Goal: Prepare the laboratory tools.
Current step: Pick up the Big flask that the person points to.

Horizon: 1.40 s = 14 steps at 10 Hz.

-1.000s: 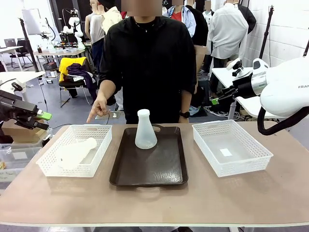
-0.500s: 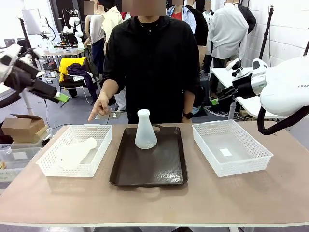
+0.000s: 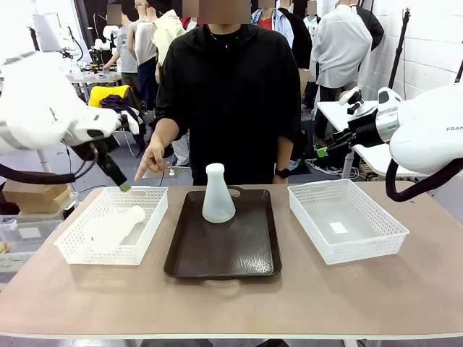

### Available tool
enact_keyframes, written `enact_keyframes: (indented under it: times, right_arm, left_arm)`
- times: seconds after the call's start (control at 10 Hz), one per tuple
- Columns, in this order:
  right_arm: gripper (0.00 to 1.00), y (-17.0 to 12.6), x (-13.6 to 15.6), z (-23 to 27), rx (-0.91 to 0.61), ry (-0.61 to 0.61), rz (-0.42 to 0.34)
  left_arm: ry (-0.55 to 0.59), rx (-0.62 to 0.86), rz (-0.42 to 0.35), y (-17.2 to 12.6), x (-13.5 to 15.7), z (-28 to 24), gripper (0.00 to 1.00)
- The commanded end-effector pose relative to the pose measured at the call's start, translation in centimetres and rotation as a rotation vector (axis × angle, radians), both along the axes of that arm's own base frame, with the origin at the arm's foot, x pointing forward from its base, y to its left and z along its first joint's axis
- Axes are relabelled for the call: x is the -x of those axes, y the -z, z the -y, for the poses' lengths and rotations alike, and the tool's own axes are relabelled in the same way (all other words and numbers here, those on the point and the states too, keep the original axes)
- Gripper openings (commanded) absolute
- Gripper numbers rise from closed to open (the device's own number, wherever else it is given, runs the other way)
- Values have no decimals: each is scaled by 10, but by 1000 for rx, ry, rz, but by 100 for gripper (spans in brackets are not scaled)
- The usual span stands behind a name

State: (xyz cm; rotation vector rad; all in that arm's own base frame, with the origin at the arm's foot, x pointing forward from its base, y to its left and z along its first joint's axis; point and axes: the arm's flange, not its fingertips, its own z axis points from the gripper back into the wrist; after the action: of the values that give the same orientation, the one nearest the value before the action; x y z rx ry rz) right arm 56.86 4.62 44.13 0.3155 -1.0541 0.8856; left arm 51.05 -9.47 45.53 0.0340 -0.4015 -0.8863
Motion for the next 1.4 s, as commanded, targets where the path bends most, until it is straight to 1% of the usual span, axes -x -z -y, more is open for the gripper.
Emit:
enact_keyframes:
  times: [0.0,0.2,0.4,0.5,0.6,0.9,1.1,1.3]
  right_arm:
    - [100,-1,-2,1,16,-8,-4]
    - [100,-1,-2,1,16,-8,-4]
    - [100,-1,-2,1,16,-8,-4]
    - [100,-1,-2,1,16,-8,-4]
    - [100,-1,-2,1,16,-8,-4]
    - [100,-1,-2,1,16,-8,-4]
    - [100,-1,-2,1,16,-8,-4]
    - [100,-1,-2,1,16,-8,-4]
  left_arm:
    - [-43,-110,-26,21,-9,8,100]
    - [-56,-138,-96,48,-16,12,100]
    - [-71,-136,-112,64,-26,15,100]
    - [-83,-107,-134,72,-34,18,100]
    - [-102,-69,-141,77,-42,19,100]
    - [-150,-75,-173,88,-61,26,100]
    - [-164,-63,-194,96,-69,29,100]
    - [-170,-61,-196,105,-75,28,100]
